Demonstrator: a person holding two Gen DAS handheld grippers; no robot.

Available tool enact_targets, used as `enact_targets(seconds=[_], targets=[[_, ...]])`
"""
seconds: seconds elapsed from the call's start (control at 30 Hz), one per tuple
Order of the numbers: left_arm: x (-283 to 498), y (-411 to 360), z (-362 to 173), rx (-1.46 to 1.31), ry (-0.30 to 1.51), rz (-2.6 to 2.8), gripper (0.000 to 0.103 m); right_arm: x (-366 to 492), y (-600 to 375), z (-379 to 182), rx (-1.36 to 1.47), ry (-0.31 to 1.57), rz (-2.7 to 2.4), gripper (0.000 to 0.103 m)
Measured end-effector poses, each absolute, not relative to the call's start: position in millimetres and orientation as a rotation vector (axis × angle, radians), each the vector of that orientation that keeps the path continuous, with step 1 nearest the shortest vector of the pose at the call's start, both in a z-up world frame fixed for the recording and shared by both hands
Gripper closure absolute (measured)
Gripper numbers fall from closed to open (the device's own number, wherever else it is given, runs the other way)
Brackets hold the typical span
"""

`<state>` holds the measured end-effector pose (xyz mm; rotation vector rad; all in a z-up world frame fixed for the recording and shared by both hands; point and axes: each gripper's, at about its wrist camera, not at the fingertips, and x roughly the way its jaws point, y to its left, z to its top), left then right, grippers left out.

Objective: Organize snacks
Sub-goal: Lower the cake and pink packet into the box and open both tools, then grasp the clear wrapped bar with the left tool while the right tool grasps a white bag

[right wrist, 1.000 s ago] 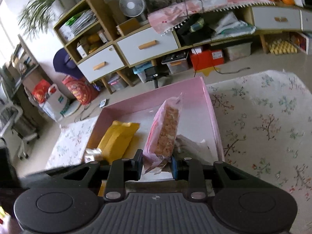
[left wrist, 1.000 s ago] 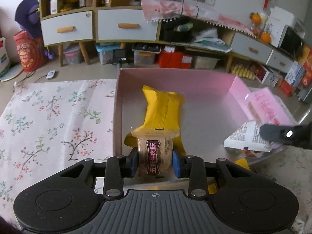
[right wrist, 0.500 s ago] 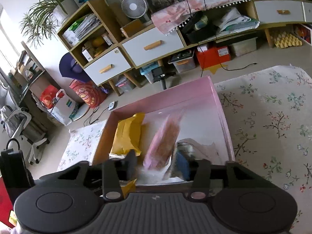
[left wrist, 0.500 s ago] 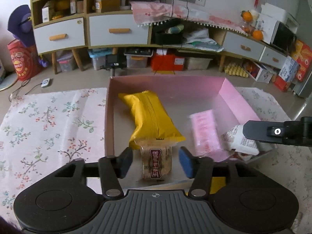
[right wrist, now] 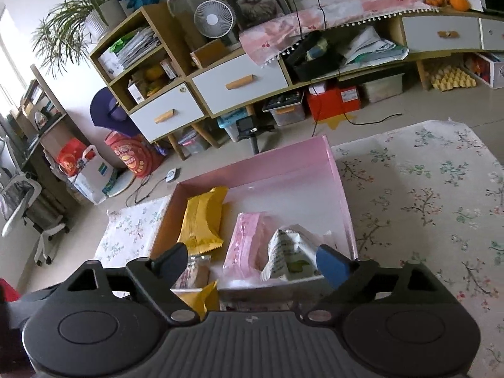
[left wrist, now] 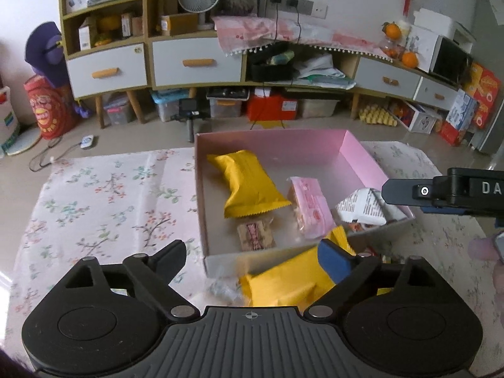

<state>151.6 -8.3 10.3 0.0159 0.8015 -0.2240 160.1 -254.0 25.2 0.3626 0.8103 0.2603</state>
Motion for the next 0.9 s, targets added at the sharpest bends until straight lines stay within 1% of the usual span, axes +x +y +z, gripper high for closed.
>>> enact_targets(seconds=[0.1,0.17,0.27,0.5,0.9], targets=[[139,-6,13,0.054,0.796,-0.212,0.007,154,-252,28,0.329,0.812,0.256,0.033],[129,-4,12,0.081,0.783,-0.211,0.007,148,-250,30,0.291,0.815,0.257,0.029],[115,2,6,0.119,0.747,-0.201,0.006,137,-247,32,0.231,0.81,0.28,0.028],[103,15,-6,0.188,0.739,-0.221,0.006,108,-245,30,0.127,0.789,0.334,0.025],[91,50,-38,0.217,0.757,-0.271,0.006,72,-250,7,-0.01,0.745,0.368,0.024]])
